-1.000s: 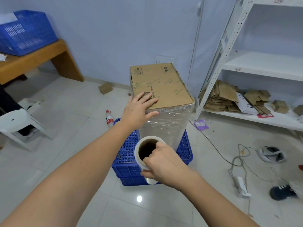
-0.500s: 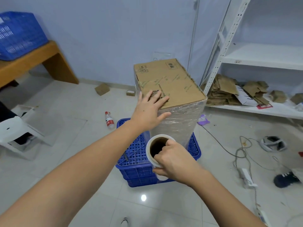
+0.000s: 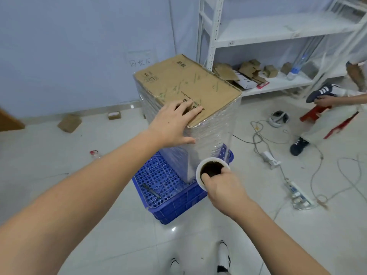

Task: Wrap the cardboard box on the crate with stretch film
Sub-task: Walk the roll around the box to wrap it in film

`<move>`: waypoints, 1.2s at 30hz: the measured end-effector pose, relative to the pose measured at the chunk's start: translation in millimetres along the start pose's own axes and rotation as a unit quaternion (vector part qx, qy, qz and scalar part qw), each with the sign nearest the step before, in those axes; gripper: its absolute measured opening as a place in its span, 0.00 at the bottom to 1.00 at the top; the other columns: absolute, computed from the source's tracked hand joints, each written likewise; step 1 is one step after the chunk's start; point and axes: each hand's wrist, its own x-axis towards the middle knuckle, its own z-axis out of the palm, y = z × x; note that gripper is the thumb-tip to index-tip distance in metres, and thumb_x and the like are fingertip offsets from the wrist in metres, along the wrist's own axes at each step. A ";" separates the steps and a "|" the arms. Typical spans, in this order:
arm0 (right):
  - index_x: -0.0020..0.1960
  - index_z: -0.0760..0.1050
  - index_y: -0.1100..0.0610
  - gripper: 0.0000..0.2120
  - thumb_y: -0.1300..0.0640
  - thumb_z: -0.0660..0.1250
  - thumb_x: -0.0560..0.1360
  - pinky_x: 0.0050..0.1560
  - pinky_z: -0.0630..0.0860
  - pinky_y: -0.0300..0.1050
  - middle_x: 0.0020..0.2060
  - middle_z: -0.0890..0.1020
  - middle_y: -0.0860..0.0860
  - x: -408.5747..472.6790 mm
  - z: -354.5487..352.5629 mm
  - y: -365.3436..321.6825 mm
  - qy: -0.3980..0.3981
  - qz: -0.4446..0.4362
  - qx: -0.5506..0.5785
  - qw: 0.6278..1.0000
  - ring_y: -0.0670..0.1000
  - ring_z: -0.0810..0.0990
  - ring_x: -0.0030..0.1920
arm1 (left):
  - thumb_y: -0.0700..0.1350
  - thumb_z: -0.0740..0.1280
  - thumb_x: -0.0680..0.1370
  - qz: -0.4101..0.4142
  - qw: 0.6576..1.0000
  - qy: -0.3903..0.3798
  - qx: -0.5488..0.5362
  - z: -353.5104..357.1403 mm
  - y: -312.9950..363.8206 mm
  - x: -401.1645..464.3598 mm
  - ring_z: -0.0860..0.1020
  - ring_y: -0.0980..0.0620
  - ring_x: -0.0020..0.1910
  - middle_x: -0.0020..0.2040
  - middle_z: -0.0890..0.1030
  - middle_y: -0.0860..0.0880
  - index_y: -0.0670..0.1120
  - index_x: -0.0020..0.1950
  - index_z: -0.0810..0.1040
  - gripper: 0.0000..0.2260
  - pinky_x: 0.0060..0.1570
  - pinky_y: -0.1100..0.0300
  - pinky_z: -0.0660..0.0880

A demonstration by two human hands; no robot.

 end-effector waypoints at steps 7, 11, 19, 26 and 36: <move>0.48 0.72 0.53 0.18 0.53 0.78 0.65 0.41 0.71 0.45 0.30 0.80 0.48 -5.2 20.9 21.8 -0.006 0.023 0.004 1.000 0.52 0.75 0.30 | 0.71 0.69 0.72 -0.004 0.999 0.025 -0.047 7.6 2.2 -1.1 0.56 0.42 0.81 0.83 0.58 0.46 0.57 0.84 0.52 0.46 0.79 0.44 0.51; 0.43 0.69 0.51 0.16 0.46 0.75 0.69 0.39 0.70 0.43 0.28 0.78 0.47 -19.5 -5.9 28.4 0.055 0.017 0.042 0.997 0.51 0.73 0.28 | 0.72 0.69 0.71 0.000 0.998 0.028 -0.053 7.3 1.3 -0.9 0.57 0.41 0.81 0.83 0.58 0.45 0.57 0.84 0.53 0.48 0.79 0.44 0.50; 0.45 0.72 0.50 0.07 0.48 0.67 0.76 0.55 0.72 0.43 0.35 0.78 0.46 -28.9 -71.5 -12.7 0.115 -0.104 0.150 0.976 0.50 0.73 0.37 | 0.74 0.68 0.68 0.004 0.999 0.025 -0.041 7.7 -2.3 -9.1 0.57 0.42 0.81 0.83 0.57 0.46 0.57 0.84 0.53 0.51 0.80 0.44 0.52; 0.47 0.74 0.51 0.06 0.48 0.64 0.78 0.69 0.66 0.47 0.38 0.73 0.43 5.3 -76.6 -39.5 0.131 -0.119 0.212 0.961 0.45 0.69 0.43 | 0.74 0.68 0.69 0.011 0.999 0.015 -0.033 3.1 -5.6 -8.7 0.57 0.44 0.81 0.84 0.57 0.48 0.59 0.84 0.52 0.49 0.79 0.46 0.52; 0.49 0.75 0.50 0.07 0.48 0.65 0.78 0.67 0.70 0.49 0.41 0.75 0.44 -0.8 -80.2 -40.2 0.122 -0.112 0.199 0.966 0.48 0.73 0.48 | 0.73 0.69 0.71 0.008 0.999 0.012 -0.041 4.7 -5.3 -11.8 0.55 0.45 0.81 0.84 0.56 0.49 0.60 0.83 0.51 0.47 0.79 0.46 0.51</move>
